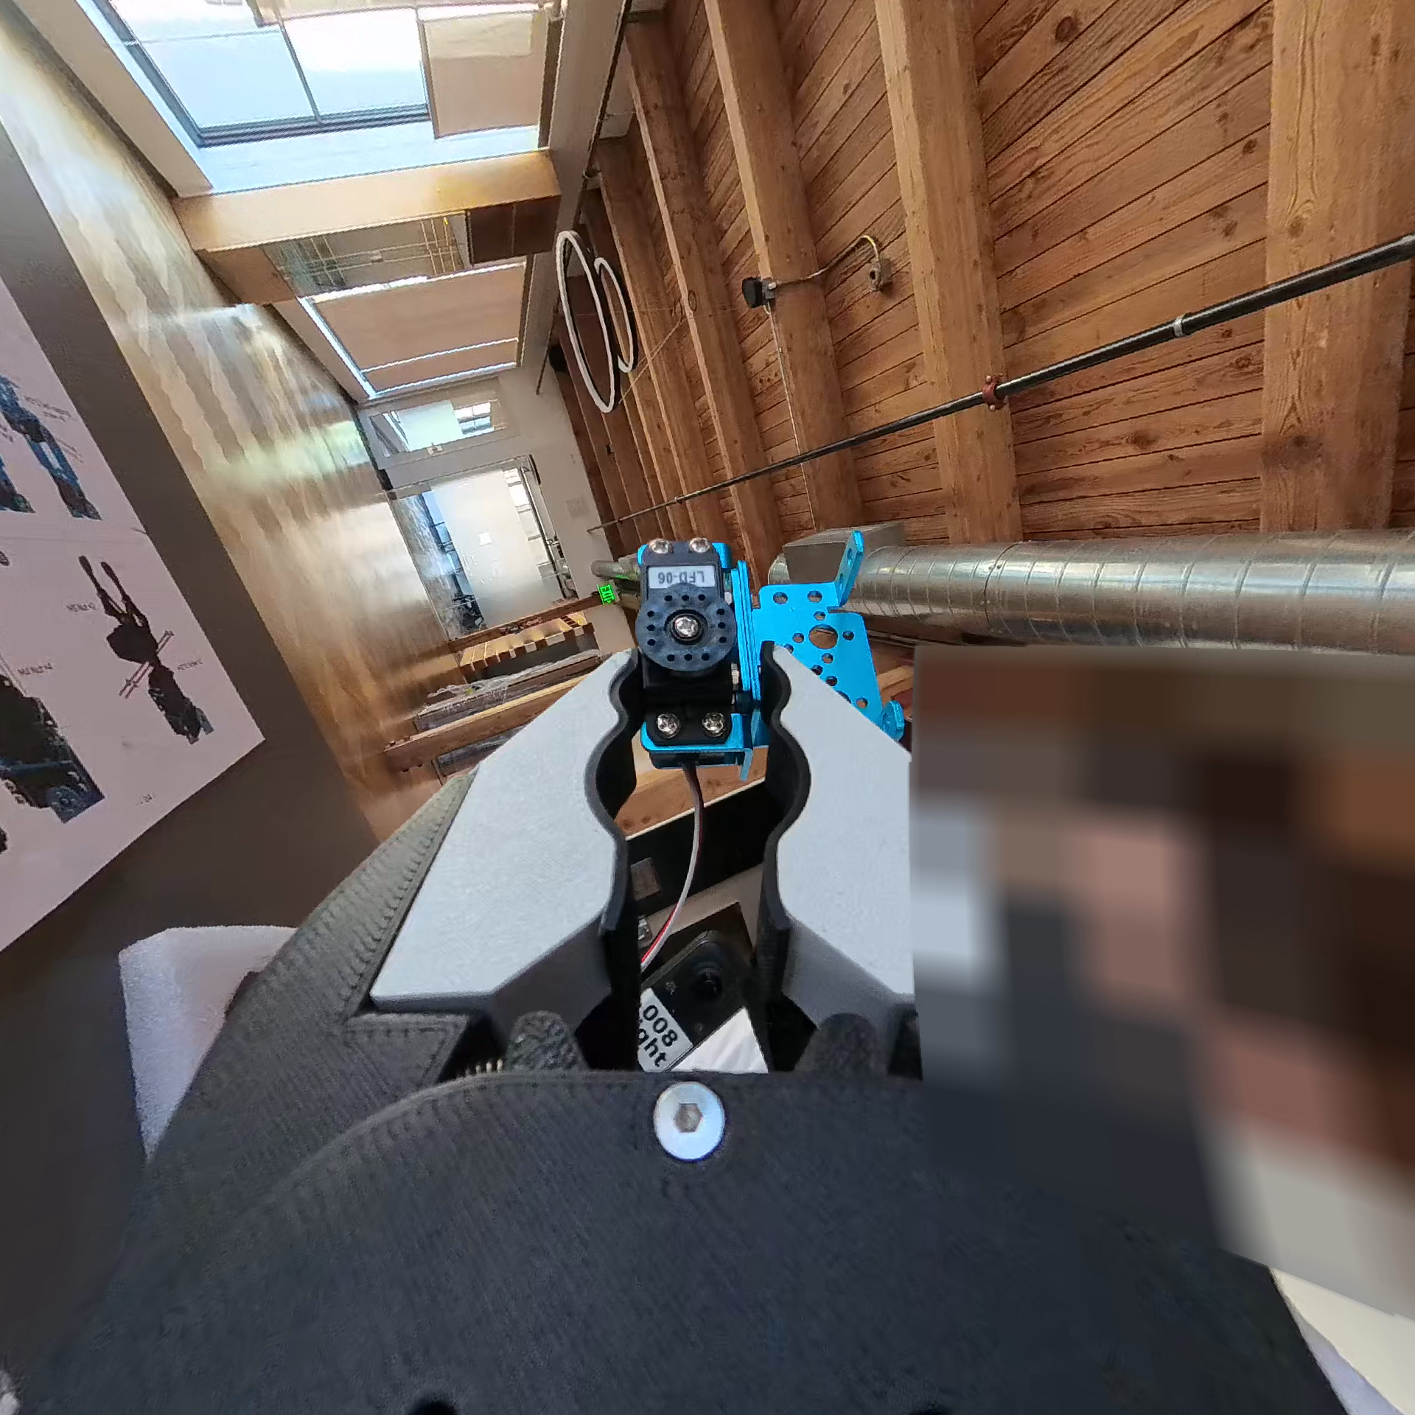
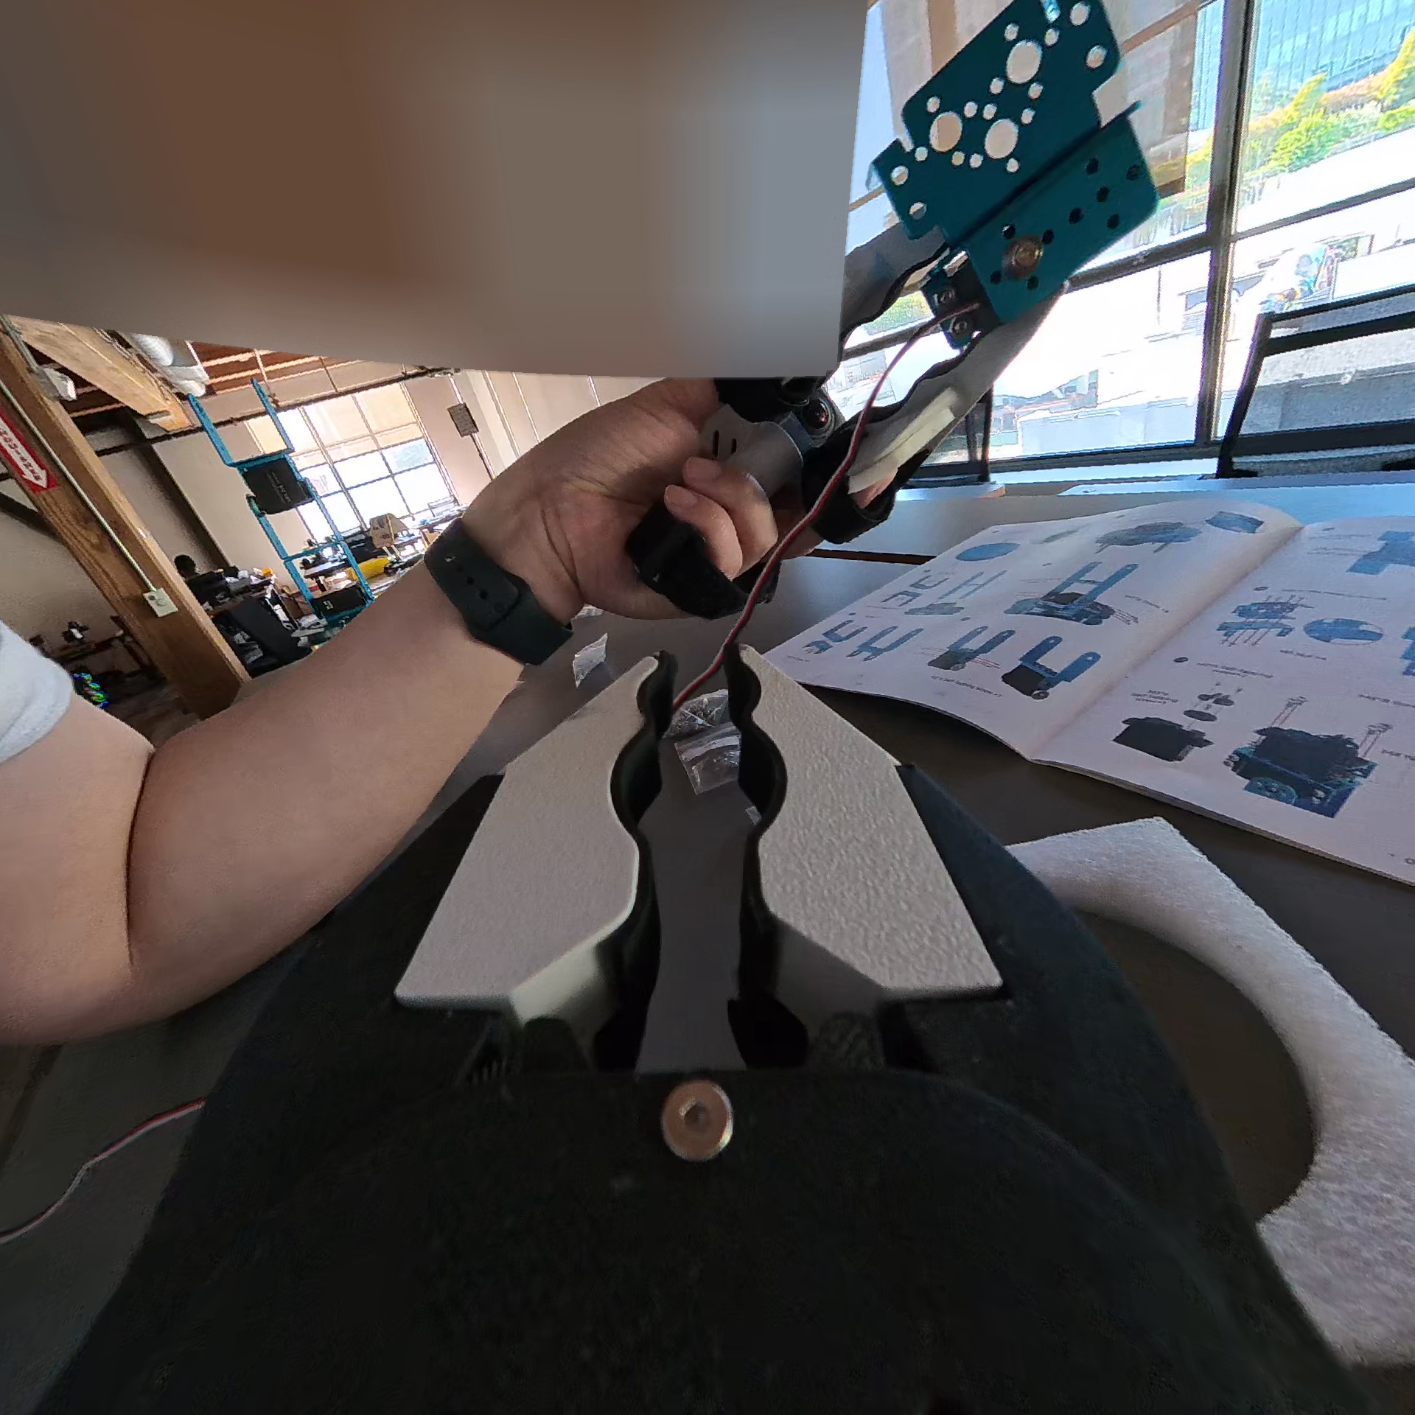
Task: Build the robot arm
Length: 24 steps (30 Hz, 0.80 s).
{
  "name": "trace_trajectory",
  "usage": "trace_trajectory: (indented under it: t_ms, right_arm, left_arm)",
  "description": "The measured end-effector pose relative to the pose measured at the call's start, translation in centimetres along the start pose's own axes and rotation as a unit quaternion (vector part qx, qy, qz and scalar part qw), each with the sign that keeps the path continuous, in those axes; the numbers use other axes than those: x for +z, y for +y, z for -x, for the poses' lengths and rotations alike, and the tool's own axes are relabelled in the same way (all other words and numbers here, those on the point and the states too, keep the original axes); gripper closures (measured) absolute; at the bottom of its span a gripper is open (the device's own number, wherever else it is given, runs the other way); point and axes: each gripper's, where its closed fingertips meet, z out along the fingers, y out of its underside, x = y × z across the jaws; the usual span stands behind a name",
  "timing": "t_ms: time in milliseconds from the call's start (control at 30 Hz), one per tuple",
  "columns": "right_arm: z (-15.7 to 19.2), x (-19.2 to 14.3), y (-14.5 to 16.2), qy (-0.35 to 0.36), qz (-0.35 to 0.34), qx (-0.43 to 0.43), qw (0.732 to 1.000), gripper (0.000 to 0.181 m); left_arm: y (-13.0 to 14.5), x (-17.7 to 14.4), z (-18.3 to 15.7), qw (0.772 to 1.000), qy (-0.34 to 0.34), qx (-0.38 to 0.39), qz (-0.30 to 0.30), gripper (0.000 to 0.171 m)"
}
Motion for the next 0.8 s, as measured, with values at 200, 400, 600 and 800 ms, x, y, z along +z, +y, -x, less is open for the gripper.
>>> trace_trajectory:
  t_ms: [200,400,600,800]
  right_arm:
    - [0.0,-0.1,0.4,-0.004,0.008,0.015,1.0,0.168]
    - [0.5,0.1,0.7,-0.013,0.015,0.019,1.0,0.168]
    - [0.6,0.2,0.9,-0.018,0.02,0.023,0.999,0.169]
    - [0.6,0.2,1.0,-0.02,0.023,0.027,0.999,0.17]
  left_arm:
    - [-0.4,-0.5,1.2,0.994,-0.081,0.076,0.002,0.143]
    - [-1.4,-1.6,0.9,0.979,-0.141,0.149,-0.005,0.143]
    - [-1.7,-2.0,0.7,0.975,-0.152,0.164,-0.012,0.143]
    - [-1.8,-2.1,1.2,0.978,-0.148,0.147,-0.015,0.143]
